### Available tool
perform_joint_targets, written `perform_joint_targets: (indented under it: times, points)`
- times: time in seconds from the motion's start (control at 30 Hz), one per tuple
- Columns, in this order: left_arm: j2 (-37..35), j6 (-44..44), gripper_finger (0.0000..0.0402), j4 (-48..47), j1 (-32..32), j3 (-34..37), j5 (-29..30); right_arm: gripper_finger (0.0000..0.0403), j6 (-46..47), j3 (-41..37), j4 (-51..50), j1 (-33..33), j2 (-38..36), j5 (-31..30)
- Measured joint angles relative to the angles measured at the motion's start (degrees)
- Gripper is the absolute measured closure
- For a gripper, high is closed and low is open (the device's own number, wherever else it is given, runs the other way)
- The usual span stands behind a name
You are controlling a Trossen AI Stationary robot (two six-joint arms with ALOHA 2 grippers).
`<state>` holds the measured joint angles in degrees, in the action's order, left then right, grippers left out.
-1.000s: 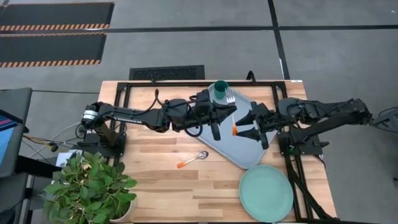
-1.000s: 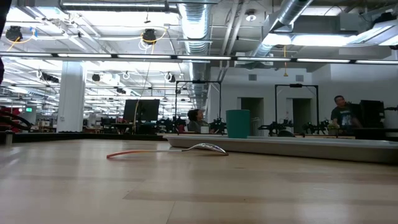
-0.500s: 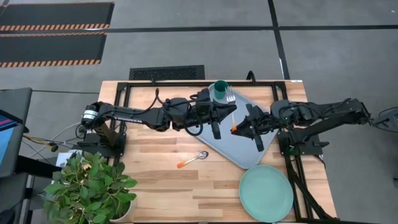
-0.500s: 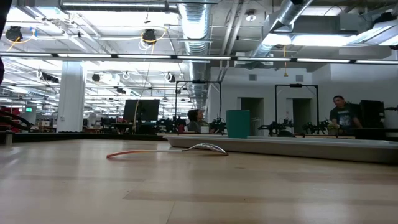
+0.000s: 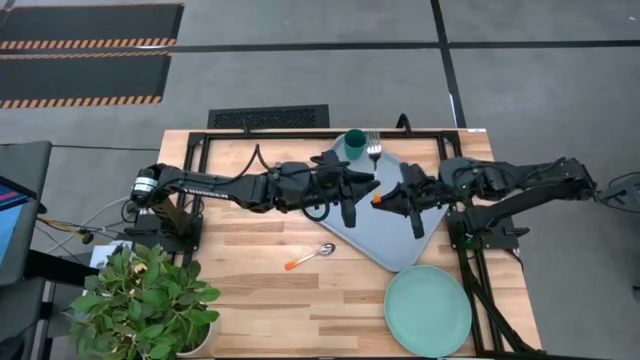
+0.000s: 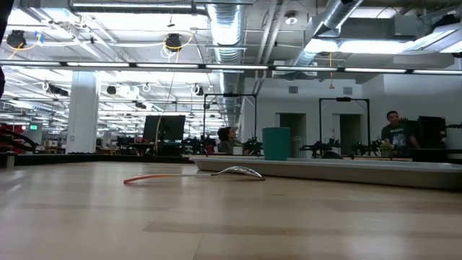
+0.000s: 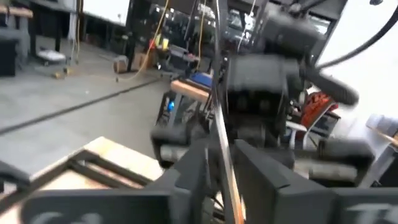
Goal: Pick and place plate/cup/fork/spoon on tray
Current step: Put the orange fork to the right of the blue tray
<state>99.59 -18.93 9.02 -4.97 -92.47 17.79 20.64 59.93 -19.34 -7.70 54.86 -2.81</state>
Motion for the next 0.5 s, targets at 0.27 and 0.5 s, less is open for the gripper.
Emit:
perform_joint_targets:
  times: [0.27,0.5]
  points:
    - [-0.24,-12.58,0.0189,-3.01,-0.20,0.00,0.93,0.0400,-4.45,11.52,-31.83,0.20,-0.38,-20.48]
    - [-0.37,-26.98,0.0158,-3.76,-0.20,0.02,4.59,0.0400,1.40,14.10,-61.81,-2.47,2.62,-38.74]
